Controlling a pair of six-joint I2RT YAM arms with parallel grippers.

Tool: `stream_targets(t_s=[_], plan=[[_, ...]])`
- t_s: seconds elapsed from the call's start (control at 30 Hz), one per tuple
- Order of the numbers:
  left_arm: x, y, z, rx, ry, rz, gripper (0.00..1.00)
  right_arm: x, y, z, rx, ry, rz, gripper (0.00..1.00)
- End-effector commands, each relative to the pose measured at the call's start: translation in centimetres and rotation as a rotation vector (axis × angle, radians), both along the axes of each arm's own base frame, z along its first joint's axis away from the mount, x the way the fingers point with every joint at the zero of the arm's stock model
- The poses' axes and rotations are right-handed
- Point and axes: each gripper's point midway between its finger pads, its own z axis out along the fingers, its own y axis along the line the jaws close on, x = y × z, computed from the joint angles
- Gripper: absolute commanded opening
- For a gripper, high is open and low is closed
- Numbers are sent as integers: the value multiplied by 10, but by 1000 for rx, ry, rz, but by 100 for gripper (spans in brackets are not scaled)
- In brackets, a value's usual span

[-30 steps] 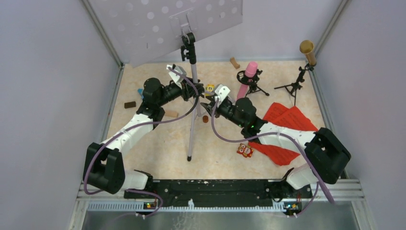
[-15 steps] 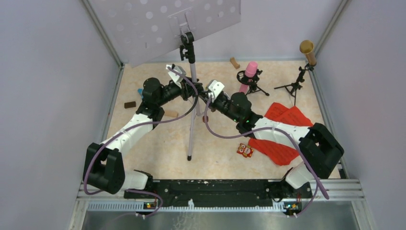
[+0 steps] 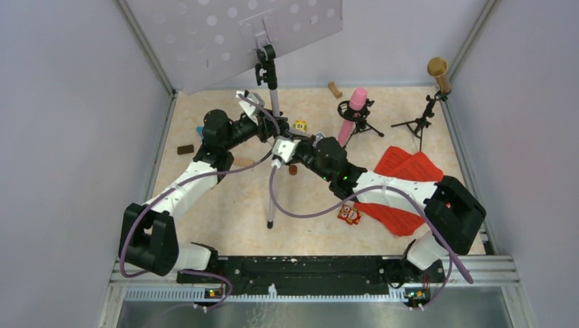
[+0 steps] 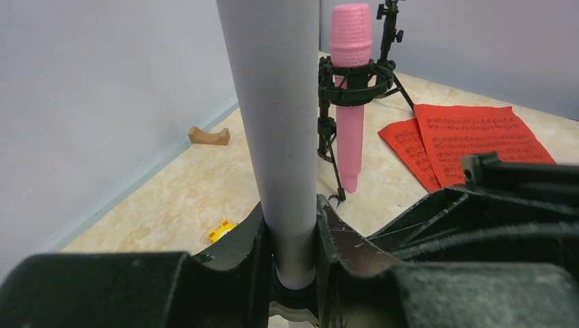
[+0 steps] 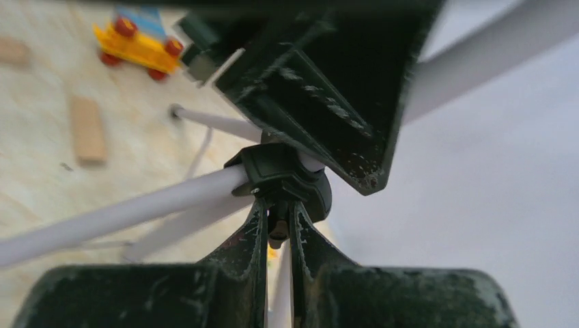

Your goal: Pack up the instrument practice props

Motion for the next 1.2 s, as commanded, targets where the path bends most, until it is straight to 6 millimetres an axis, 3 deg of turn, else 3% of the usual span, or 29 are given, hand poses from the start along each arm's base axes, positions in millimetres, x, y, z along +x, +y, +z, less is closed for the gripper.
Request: stream_targets(t_s=[0.0,0.17,0.33,0.4,0.43,0.57,0.67,0.73,0.83,1.07,1.17], plan=[[6,-3,-2,56,-64,-17,0,-13,20,-32,-486,-344,36,0],[7,-3,-3,57,-63,-12,0,-16,19,-60,-768,-565,14,0],[8,-2,-4,56,-60,-14,0,-16,13,-67,-896,-717,-23,0],[8,-3,-4,55,-57,-15,0,-16,14,-57,-876,-759,-46,0],[8,-3,-4,55,-56,-15,0,-16,15,-50,-842,-770,-65,5],[11,0,-5,59,-52,7,0,-18,15,-6,-637,-804,-168,39],[13,1,-5,58,-49,20,0,-25,7,33,-470,-812,-249,52],[13,1,-5,55,-47,16,0,-34,-2,58,-320,-772,-290,57],[12,1,-5,55,-45,13,0,-47,-13,70,-160,-644,-277,60],[13,-1,-7,58,-36,6,0,-72,-28,36,203,-87,-131,59],[17,0,-9,65,-24,19,0,-63,-47,34,461,130,-157,57]])
